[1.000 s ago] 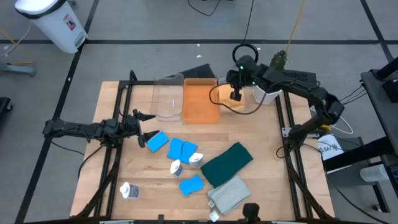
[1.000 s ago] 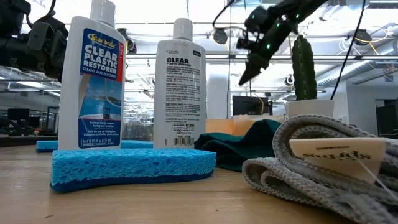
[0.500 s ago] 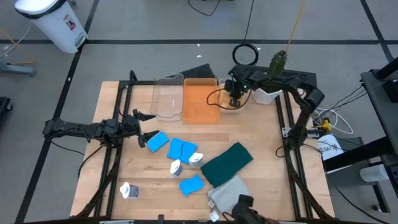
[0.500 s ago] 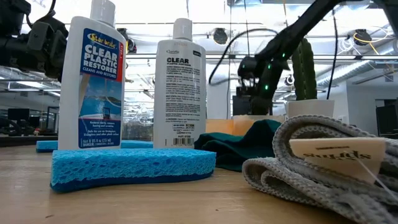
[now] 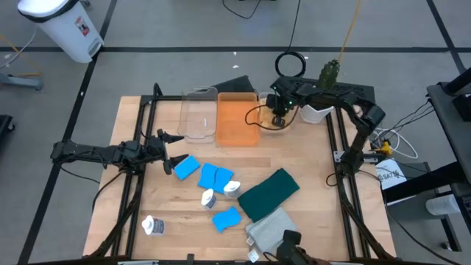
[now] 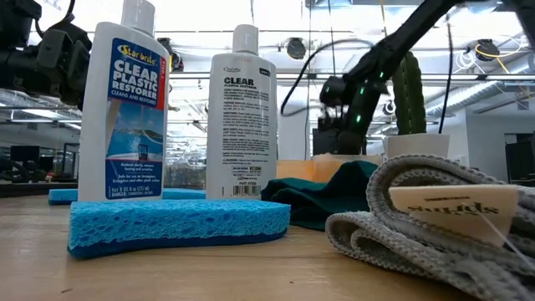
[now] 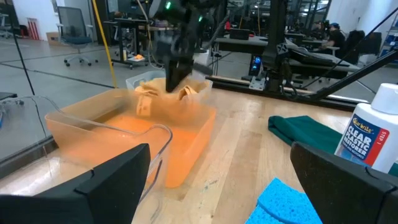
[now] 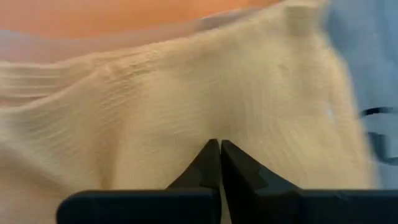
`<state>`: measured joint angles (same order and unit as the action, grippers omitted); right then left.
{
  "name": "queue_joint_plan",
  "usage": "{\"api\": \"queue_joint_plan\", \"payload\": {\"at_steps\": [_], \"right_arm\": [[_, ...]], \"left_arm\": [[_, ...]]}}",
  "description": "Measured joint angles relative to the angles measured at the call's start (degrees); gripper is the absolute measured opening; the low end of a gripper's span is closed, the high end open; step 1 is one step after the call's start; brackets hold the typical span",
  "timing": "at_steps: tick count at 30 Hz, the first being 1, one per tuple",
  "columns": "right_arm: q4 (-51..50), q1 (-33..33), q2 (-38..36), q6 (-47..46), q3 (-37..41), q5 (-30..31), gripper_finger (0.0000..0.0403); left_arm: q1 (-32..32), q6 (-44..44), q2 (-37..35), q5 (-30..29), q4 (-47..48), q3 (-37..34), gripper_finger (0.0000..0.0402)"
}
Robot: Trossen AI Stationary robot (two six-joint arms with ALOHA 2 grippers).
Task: Pick & Place Kitchen Items
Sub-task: Put the yellow microfiber cloth into the white bin
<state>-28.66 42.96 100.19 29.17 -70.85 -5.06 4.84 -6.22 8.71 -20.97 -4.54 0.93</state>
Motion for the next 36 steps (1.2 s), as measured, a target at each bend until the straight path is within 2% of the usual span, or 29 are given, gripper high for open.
{"api": "queue_joint_plan", "payload": {"at_steps": [8,12,21,27,32,36], "right_arm": [[-2.07,-1.4,-14.32,-0.98,-0.04,0.46,0.0],[-4.03,-1.38,-17.22,-1.09,-0.11,0.52,0.0],[-4.28,-0.65,-12.01,-1.03,4.36,0.59,0.0],[0.86,-0.13,-6.57,0.02,9.44,0.99,0.0],[3.09,-0.19,-3.0,0.2,9.9,0.88,0.0],[3.66,-0.75,-3.35,0.36,9.99,3.02,0.0]], "left_arm": [[0.01,0.0,0.0,0.0,0.02,0.0,0.0395],[0.01,0.0,0.0,0.0,0.02,0.0,0.0395],[0.01,0.0,0.0,0.0,0.02,0.01,0.0395],[0.01,0.0,0.02,0.0,0.01,0.01,0.0395],[0.01,0.0,0.02,0.0,0.01,0.02,0.0395],[0.02,0.0,0.02,0.0,0.0,0.0,0.0395]]}}
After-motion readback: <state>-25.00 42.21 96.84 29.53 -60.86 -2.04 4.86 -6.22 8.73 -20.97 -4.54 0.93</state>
